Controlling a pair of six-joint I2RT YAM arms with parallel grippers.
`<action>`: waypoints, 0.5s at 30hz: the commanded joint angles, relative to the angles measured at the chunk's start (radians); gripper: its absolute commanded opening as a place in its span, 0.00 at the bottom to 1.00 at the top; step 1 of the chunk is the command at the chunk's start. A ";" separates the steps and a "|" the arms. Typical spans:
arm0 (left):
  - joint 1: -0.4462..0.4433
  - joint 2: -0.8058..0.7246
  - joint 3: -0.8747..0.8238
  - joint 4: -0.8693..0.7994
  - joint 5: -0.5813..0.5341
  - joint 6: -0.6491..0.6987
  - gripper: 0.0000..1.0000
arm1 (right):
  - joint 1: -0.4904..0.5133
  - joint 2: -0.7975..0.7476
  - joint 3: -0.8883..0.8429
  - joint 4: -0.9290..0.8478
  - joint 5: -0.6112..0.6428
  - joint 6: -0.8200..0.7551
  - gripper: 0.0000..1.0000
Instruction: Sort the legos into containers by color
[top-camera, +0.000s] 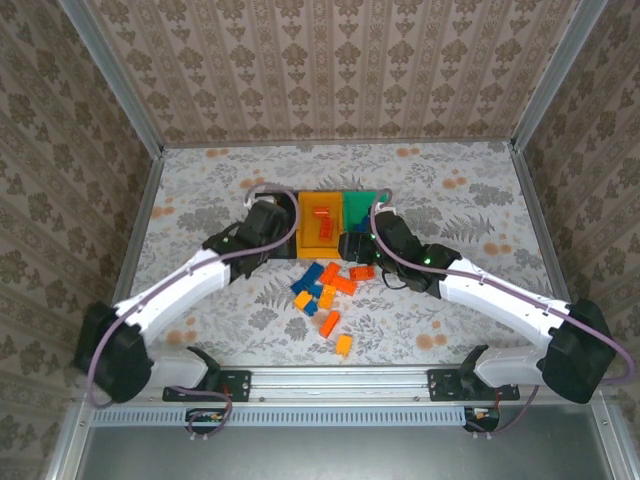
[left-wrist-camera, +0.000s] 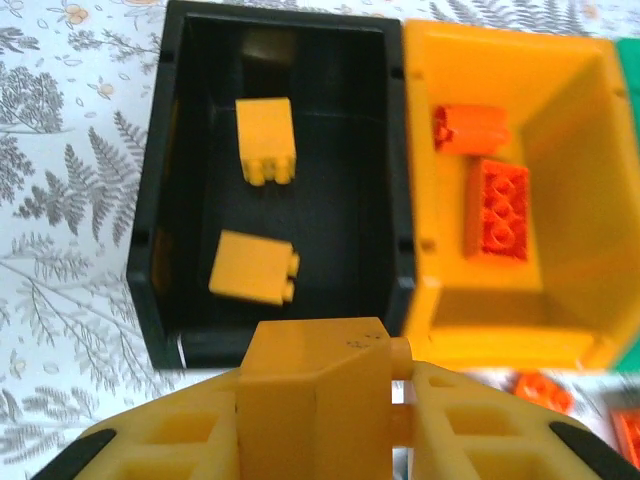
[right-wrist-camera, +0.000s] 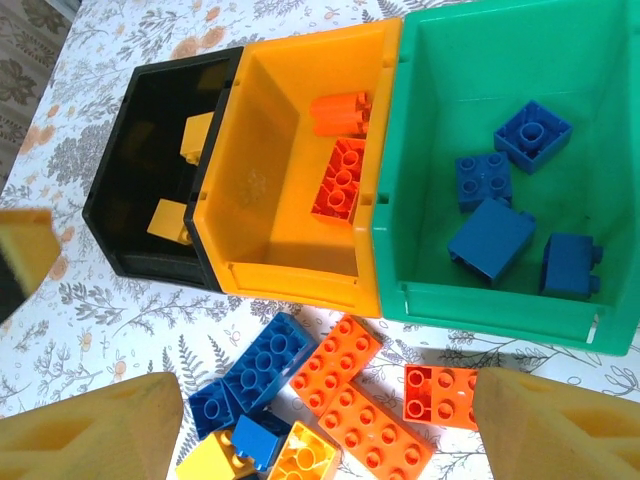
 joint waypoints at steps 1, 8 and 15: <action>0.065 0.108 0.083 0.044 0.000 0.073 0.35 | -0.007 -0.038 -0.017 -0.009 0.023 0.011 0.78; 0.142 0.328 0.244 0.034 0.019 0.089 0.36 | -0.010 -0.086 -0.043 -0.022 0.020 0.021 0.78; 0.149 0.439 0.328 -0.004 0.030 0.098 0.49 | -0.014 -0.137 -0.070 -0.043 0.028 0.028 0.79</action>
